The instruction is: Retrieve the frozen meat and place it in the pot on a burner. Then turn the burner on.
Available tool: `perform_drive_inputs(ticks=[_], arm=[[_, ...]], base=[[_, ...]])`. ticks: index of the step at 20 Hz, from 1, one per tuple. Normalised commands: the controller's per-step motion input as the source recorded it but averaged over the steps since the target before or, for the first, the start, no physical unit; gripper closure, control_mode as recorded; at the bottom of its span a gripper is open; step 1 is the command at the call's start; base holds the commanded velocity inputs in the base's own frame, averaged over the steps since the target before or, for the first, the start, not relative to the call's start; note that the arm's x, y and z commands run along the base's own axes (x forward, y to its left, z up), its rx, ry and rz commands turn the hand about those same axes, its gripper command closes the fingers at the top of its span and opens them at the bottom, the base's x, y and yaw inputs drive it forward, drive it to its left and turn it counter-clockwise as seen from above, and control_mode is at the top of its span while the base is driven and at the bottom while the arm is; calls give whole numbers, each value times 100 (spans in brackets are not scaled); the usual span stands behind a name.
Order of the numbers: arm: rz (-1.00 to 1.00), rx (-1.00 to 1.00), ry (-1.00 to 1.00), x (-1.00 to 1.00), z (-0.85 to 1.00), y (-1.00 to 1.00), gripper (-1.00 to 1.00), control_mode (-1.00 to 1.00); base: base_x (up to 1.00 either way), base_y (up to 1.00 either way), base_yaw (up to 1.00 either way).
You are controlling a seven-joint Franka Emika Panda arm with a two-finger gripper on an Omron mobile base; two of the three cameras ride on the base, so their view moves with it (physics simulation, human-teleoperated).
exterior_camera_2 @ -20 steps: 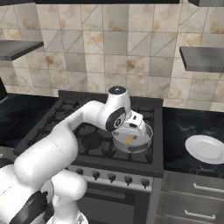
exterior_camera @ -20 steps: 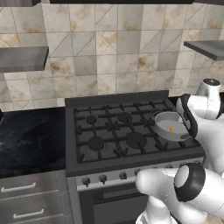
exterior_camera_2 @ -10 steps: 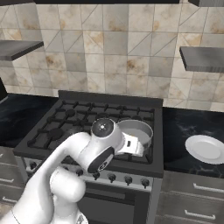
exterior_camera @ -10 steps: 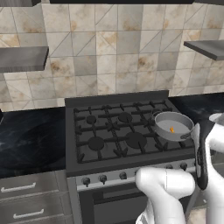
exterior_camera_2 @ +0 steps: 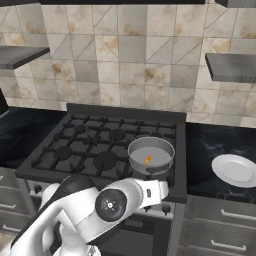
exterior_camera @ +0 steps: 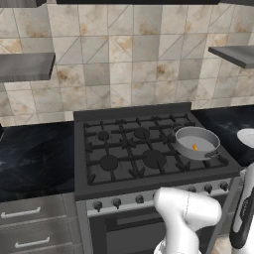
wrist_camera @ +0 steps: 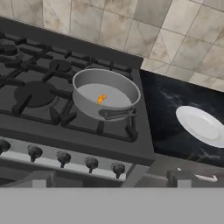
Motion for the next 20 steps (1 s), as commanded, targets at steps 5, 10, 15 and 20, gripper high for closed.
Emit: perform_drive_inputs(ticks=[5,10,15,20], arm=[[1,2,-5,-9,-19,-1,-100,-100],[0,13,0,-13,-78,-16,-100,-100],[0,8,-12,-42,-58,-2,-100,-100],[1,1,-23,-77,-42,16,-100,-100]], base=[[0,0,0],[0,0,0],[0,0,0],[0,0,0]])
